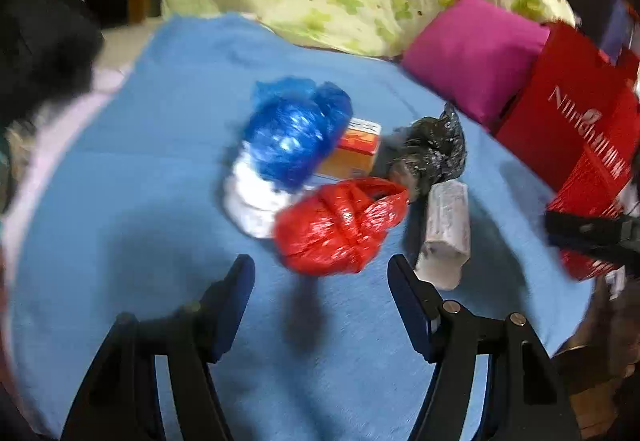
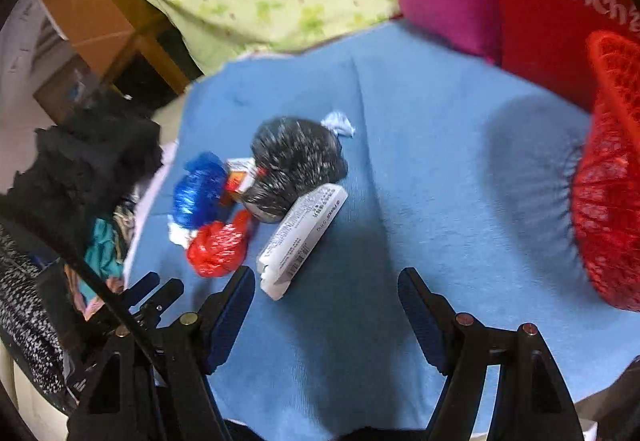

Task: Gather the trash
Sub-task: 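Grasp the white tube box with the right gripper while the left gripper grasps the red bag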

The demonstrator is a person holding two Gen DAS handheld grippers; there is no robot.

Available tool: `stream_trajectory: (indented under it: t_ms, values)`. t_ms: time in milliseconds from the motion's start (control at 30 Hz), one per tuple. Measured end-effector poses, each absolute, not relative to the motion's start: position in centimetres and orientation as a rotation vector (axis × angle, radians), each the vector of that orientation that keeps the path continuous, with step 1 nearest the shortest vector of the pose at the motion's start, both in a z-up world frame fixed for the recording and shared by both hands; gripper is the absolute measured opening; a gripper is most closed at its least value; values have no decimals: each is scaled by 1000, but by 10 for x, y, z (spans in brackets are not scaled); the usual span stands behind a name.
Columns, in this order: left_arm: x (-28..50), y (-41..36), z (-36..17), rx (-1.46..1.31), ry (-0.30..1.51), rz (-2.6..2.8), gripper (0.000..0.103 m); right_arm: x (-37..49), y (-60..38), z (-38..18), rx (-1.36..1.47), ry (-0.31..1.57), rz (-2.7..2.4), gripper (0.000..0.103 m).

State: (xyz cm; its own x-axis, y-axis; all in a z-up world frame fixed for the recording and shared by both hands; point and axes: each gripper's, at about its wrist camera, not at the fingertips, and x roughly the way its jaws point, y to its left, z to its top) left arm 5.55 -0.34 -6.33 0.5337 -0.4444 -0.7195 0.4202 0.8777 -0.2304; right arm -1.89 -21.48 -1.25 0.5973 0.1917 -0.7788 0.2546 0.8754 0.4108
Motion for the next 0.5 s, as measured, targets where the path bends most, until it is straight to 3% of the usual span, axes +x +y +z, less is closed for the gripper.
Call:
stream_trajectory:
  t_ms: [300,500]
  values:
    - [73,2,-76,-125,898,-653,40,50,-184,-43,445,1041,-83,77]
    - [68,-8,-76,-96,909,-752,40,72,-174,-68,385,1108,-107,75]
